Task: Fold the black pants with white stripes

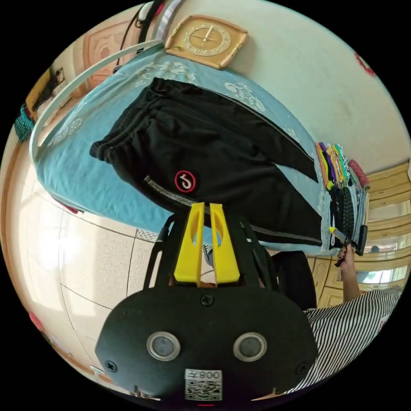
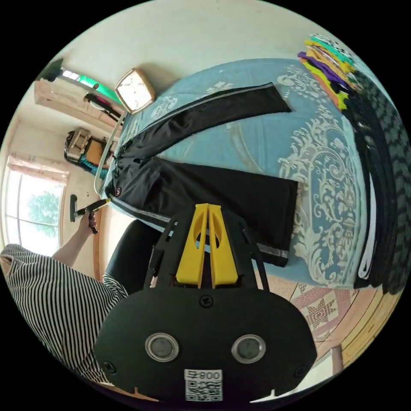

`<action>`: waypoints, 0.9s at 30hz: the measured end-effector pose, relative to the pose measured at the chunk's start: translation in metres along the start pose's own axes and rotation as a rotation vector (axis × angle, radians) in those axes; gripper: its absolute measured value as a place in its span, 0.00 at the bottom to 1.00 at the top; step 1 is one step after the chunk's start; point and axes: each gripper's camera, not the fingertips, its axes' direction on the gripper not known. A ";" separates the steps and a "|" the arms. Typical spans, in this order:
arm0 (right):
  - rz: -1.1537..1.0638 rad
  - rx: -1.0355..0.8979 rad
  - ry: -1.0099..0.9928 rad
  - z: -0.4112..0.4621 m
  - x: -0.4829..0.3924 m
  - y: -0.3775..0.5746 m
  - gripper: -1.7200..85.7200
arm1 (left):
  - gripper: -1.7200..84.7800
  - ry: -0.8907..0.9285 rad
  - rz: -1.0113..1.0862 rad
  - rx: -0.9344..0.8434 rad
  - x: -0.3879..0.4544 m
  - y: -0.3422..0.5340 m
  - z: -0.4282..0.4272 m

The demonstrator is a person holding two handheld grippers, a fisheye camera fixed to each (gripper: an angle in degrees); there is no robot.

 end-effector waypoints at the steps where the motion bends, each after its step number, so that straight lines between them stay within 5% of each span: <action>1: -0.119 -0.048 -0.027 0.034 -0.049 -0.015 0.02 | 0.07 -0.016 -0.098 0.027 -0.022 -0.003 -0.005; 5: -0.532 -0.258 -0.038 0.174 -0.223 -0.030 0.02 | 0.10 0.088 -0.328 0.156 -0.074 -0.003 -0.015; 11: -0.841 -0.357 0.122 0.307 -0.343 -0.005 0.02 | 0.06 0.177 -0.473 0.132 -0.116 0.004 -0.002; 21: -0.801 -0.425 0.024 0.363 -0.335 0.004 0.02 | 0.08 0.200 -0.437 0.236 -0.136 0.035 -0.025; 27: -0.700 -0.230 0.010 0.345 -0.314 -0.043 0.02 | 0.08 0.056 -0.279 0.308 -0.093 0.026 -0.052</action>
